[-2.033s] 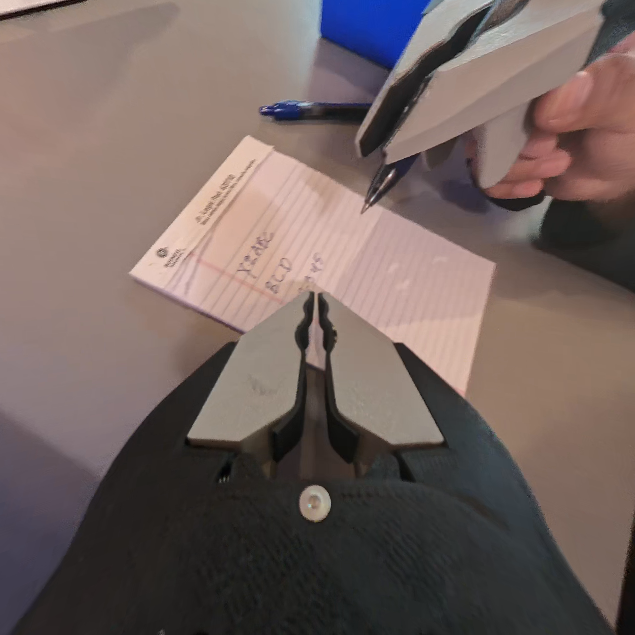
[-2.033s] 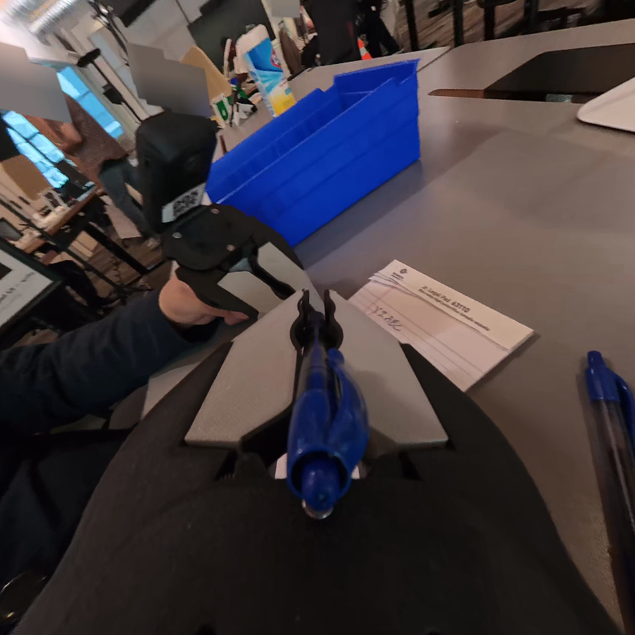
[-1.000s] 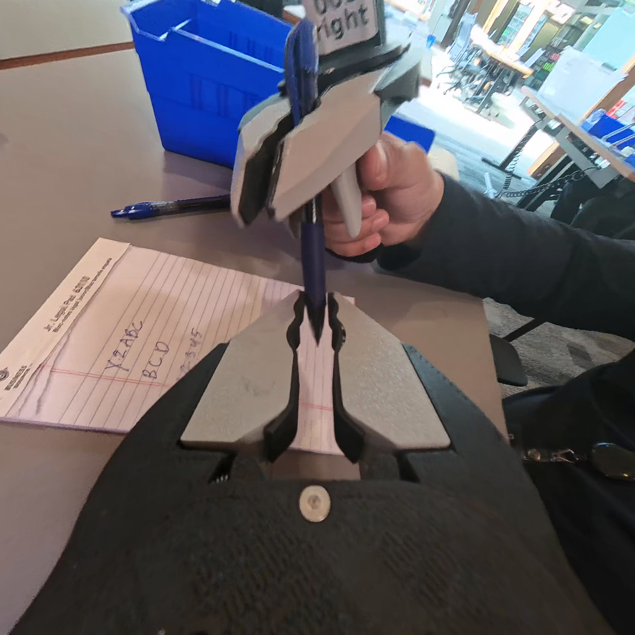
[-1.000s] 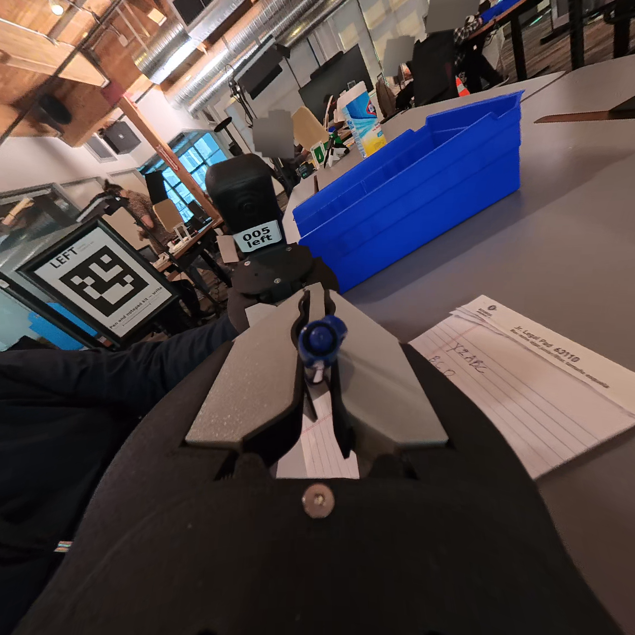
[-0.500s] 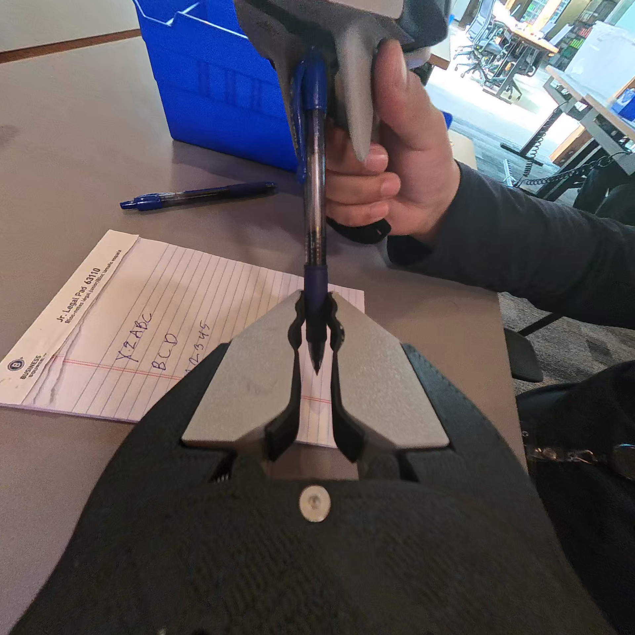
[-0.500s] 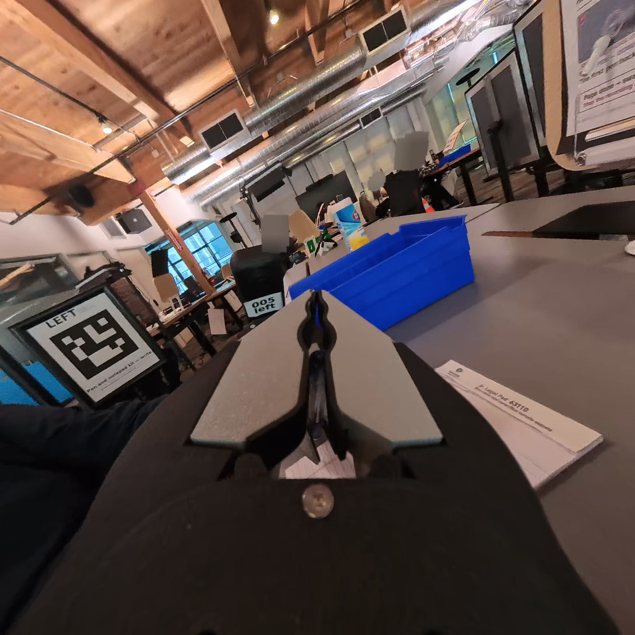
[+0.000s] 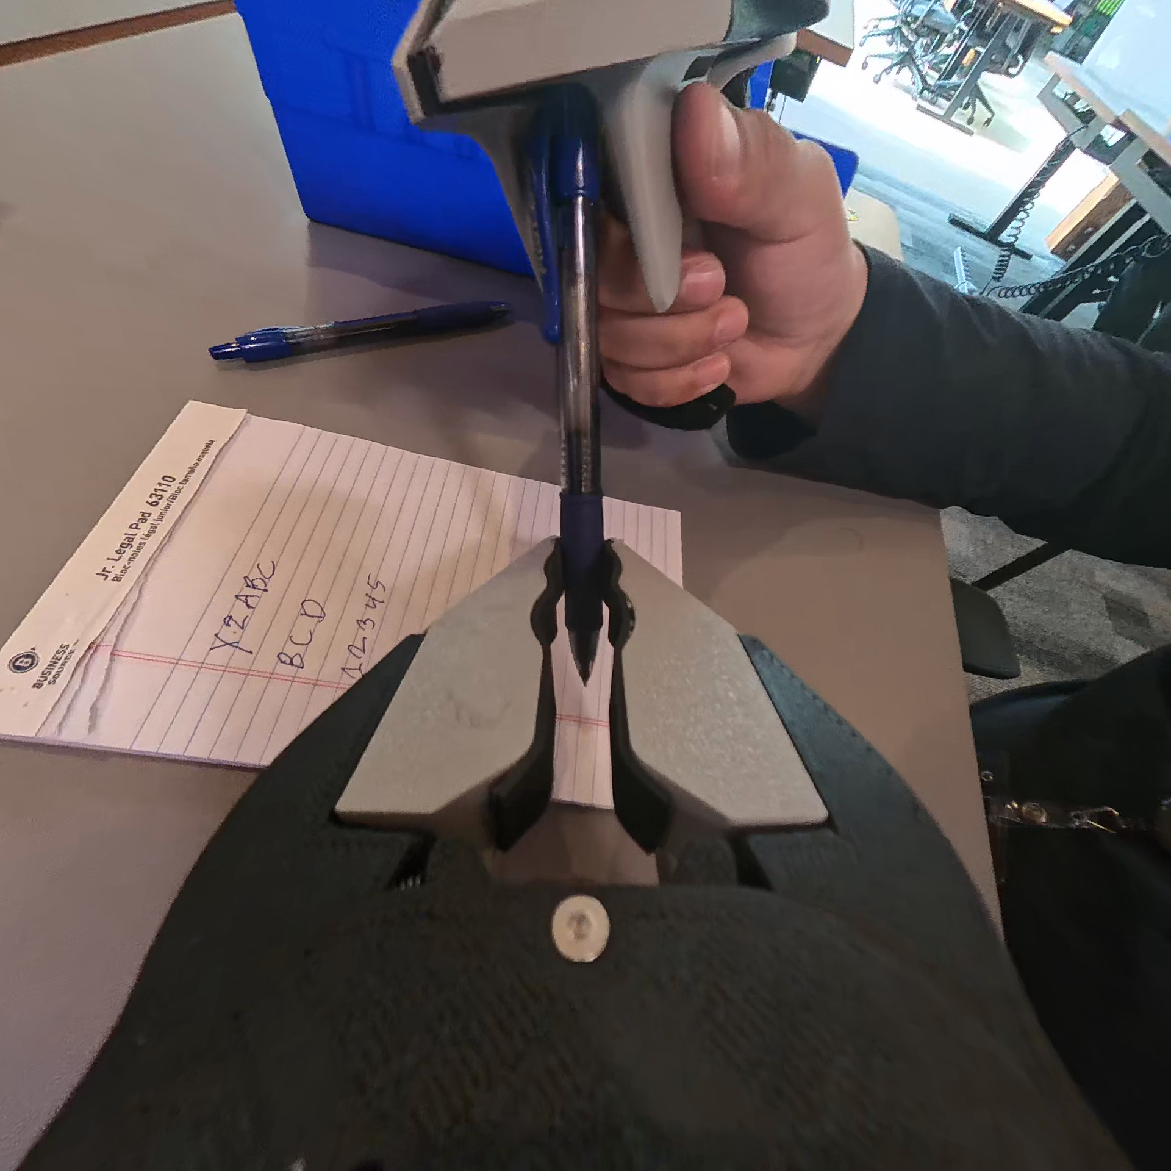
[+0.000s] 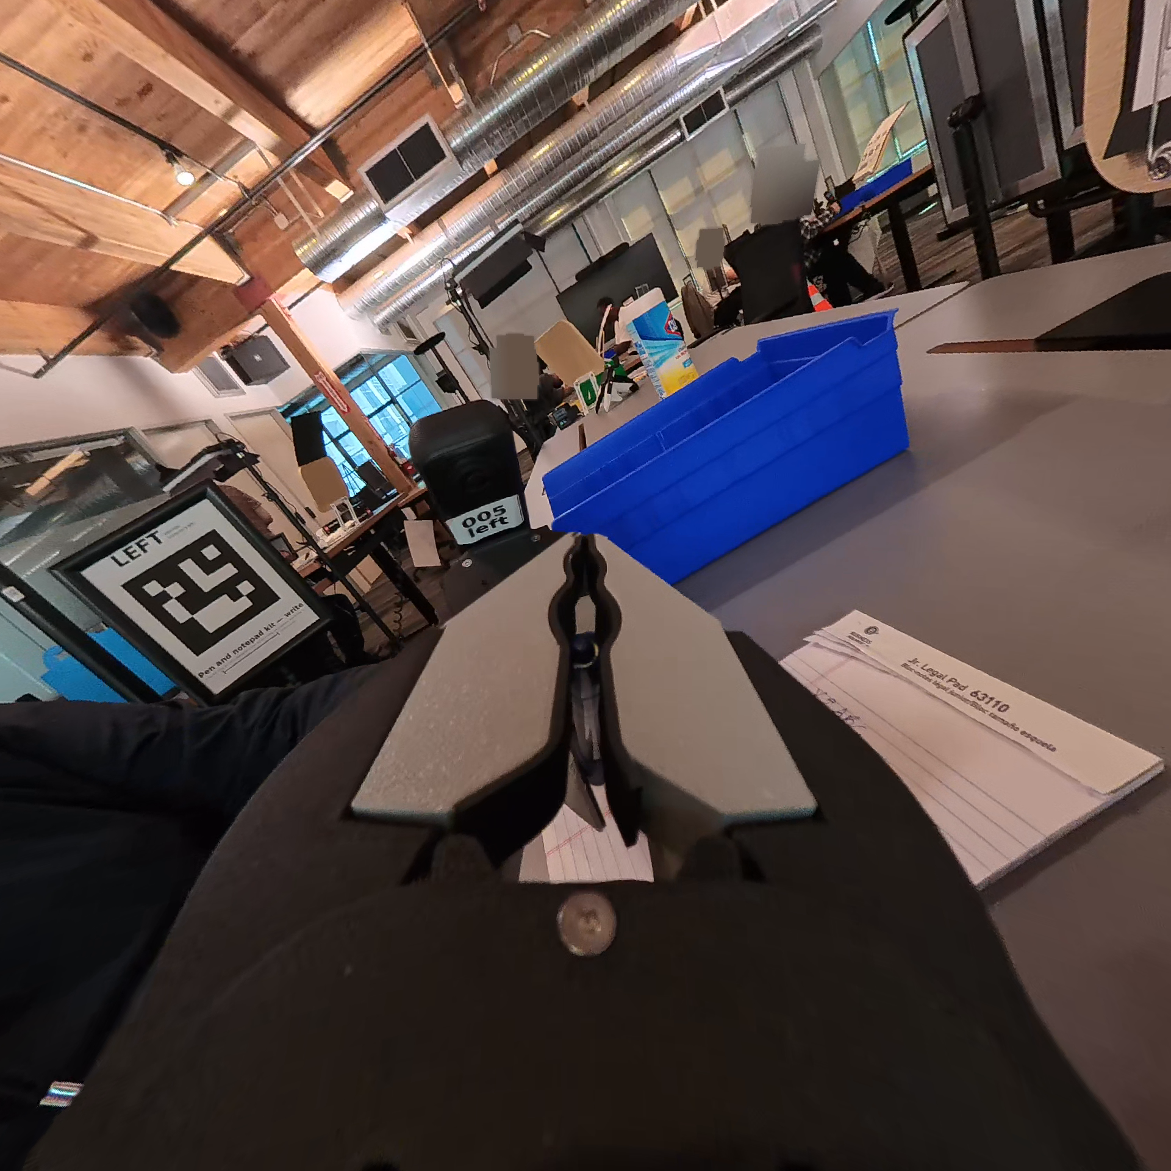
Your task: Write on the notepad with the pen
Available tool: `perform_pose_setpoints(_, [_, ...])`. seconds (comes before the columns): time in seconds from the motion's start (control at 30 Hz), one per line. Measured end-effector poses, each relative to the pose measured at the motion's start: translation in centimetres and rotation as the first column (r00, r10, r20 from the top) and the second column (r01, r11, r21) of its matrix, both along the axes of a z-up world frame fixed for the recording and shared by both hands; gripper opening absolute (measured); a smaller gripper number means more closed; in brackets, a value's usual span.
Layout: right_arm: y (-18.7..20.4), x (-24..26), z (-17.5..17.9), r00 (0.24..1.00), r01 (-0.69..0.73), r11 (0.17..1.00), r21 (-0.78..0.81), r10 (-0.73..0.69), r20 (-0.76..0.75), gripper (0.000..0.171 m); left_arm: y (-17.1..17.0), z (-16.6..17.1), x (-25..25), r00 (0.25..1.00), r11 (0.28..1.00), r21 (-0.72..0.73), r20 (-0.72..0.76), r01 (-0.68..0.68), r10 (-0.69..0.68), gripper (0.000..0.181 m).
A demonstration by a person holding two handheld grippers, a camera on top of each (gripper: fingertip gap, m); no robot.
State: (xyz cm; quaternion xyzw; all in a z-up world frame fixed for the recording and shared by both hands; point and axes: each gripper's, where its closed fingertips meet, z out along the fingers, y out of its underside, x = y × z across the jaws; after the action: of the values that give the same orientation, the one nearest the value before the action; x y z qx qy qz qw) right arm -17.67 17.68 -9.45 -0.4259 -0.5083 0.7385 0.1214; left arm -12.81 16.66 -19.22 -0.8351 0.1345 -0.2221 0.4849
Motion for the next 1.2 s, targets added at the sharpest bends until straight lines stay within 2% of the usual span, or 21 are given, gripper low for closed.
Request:
perform_pose_setpoints(0.23, [-0.2,-0.4,-0.5,0.999,0.033,0.999,0.036,-0.034,0.016,0.000,0.0,-0.6,-0.3,0.999,1.000,-0.020,-0.042,-0.012,0.012,0.008])
perform_pose_setpoints(0.4, [-0.4,-0.4,-0.4,1.000,0.007,1.000,-0.028,-0.007,0.018,0.000,0.0,-0.8,-0.3,0.998,1.000,-0.024,-0.057,-0.013,0.011,0.008])
perform_pose_setpoints(0.57, [-0.2,0.2,1.4,0.996,-0.075,0.976,-0.206,0.065,-0.056,0.000,0.2,0.0,-0.2,0.999,1.000,0.021,-0.036,-0.018,0.018,0.008])
perform_pose_setpoints(0.7, [1.2,0.7,2.5,0.995,-0.040,0.974,-0.224,0.019,-0.099,0.000,0.1,0.6,-0.4,1.000,0.999,0.041,-0.003,-0.022,0.022,0.008])
perform_pose_setpoints(0.83, [2.7,1.1,3.1,0.992,0.028,0.983,-0.184,-0.050,-0.120,0.000,0.1,1.0,-0.4,1.000,0.998,0.056,0.004,-0.021,0.021,0.009])
perform_pose_setpoints(1.07, [1.1,0.9,2.3,0.995,-0.019,0.990,-0.136,0.006,-0.095,0.000,0.0,1.3,-0.7,0.999,0.998,0.061,0.038,-0.031,0.028,0.009])
perform_pose_setpoints(1.2, [1.4,0.6,1.8,0.996,0.041,0.997,-0.065,-0.046,-0.076,0.000,0.0,1.1,-0.7,0.999,0.998,0.045,0.044,-0.031,0.029,0.008])
